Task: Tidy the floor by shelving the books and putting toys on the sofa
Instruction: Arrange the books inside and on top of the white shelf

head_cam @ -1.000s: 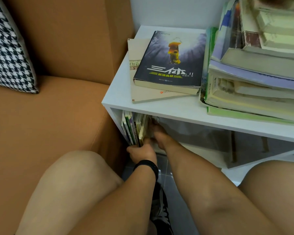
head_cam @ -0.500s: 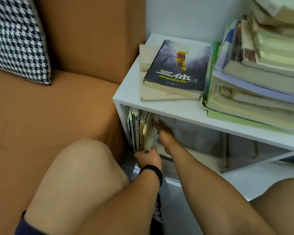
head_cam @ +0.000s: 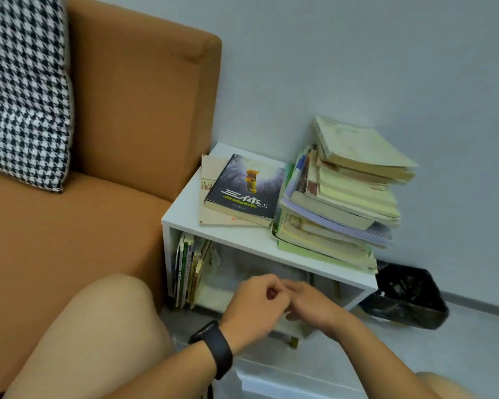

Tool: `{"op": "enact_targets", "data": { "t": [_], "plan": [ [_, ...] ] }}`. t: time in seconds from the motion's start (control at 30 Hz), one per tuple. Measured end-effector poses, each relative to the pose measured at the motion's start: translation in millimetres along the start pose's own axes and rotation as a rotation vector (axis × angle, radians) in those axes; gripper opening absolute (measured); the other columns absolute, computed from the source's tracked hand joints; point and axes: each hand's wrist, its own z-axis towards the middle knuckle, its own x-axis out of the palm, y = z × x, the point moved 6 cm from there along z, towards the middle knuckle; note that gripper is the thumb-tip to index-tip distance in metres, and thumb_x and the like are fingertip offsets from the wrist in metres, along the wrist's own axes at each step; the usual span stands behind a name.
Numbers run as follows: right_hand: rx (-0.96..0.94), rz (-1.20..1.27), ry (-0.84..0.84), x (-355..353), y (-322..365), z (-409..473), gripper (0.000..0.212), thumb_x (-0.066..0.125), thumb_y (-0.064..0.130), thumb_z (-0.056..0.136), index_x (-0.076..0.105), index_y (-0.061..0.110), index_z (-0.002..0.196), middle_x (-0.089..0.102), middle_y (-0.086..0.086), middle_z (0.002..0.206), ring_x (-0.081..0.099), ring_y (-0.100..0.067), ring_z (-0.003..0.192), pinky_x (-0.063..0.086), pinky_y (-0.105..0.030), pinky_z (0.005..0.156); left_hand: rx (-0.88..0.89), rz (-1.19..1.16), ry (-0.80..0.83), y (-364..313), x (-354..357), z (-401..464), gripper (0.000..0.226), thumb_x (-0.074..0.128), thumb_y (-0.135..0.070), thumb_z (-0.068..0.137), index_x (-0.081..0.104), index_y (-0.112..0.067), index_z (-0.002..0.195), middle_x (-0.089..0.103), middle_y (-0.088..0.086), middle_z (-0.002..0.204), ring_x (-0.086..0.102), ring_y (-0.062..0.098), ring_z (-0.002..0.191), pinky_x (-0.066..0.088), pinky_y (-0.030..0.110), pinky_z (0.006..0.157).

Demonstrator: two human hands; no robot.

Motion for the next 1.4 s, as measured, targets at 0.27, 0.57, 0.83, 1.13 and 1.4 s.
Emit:
{"op": "enact_targets", "data": {
  "t": [0.27, 0.57, 0.83, 1.13, 1.4],
  "plan": [
    [-0.194, -0.485, -0.452, -54, 60, -50, 0.022, 0.052, 0.044, 0.098, 0.07, 0.037, 0.11, 0.072, 0.018, 0.097, 0.062, -0.003, 0.088, 0.053, -0.033, 0.084, 0.158, -0.272, -0.181, -42, -39, 1, 0.029, 0.06, -0.006, 0.095, 0.07, -0.029, 0.081, 0.07, 0.001, 0.075, 0.064, 0.015, 0.069, 0.055, 0.03, 0.065],
    [-0.343, -0.205, -1.068, -137, 125, -100, 0.023, 0.052, 0.026, 0.094, 0.062, 0.026, 0.073, 0.063, 0.01, 0.071, 0.058, -0.009, 0.071, 0.052, -0.038, 0.065, 0.279, -0.395, -0.297, -116, -72, 42, 0.015, 0.057, -0.004, 0.097, 0.069, -0.01, 0.088, 0.068, 0.006, 0.069, 0.061, 0.015, 0.058, 0.055, 0.034, 0.061],
    [-0.219, 0.141, -1.482, -220, 76, -80, 0.035, 0.056, 0.033, 0.096, 0.055, 0.031, 0.131, 0.045, 0.004, 0.134, 0.056, -0.023, 0.111, 0.05, -0.044, 0.091, 0.304, -0.193, -0.382, -88, -87, 76, 0.018, 0.063, -0.008, 0.092, 0.068, -0.024, 0.085, 0.065, -0.002, 0.07, 0.059, 0.019, 0.065, 0.052, 0.03, 0.063],
    [-0.117, 0.421, -1.223, -242, 63, -38, 0.053, 0.057, 0.057, 0.094, 0.051, 0.029, 0.138, 0.054, 0.007, 0.132, 0.058, -0.01, 0.104, 0.042, -0.033, 0.087, 0.219, -0.046, -0.243, -73, -93, 116, 0.019, 0.063, -0.012, 0.092, 0.068, -0.029, 0.094, 0.069, -0.008, 0.086, 0.056, 0.003, 0.064, 0.046, 0.013, 0.061],
    [-0.142, 0.19, -1.165, -237, 89, -50, 0.027, 0.057, 0.03, 0.092, 0.068, 0.026, 0.117, 0.069, 0.009, 0.085, 0.061, -0.006, 0.072, 0.042, -0.027, 0.059, 0.266, -0.108, -0.264, -81, -88, 114, 0.02, 0.062, -0.007, 0.095, 0.07, -0.025, 0.094, 0.072, 0.0, 0.09, 0.066, 0.021, 0.08, 0.056, 0.03, 0.077]
  ]
}}
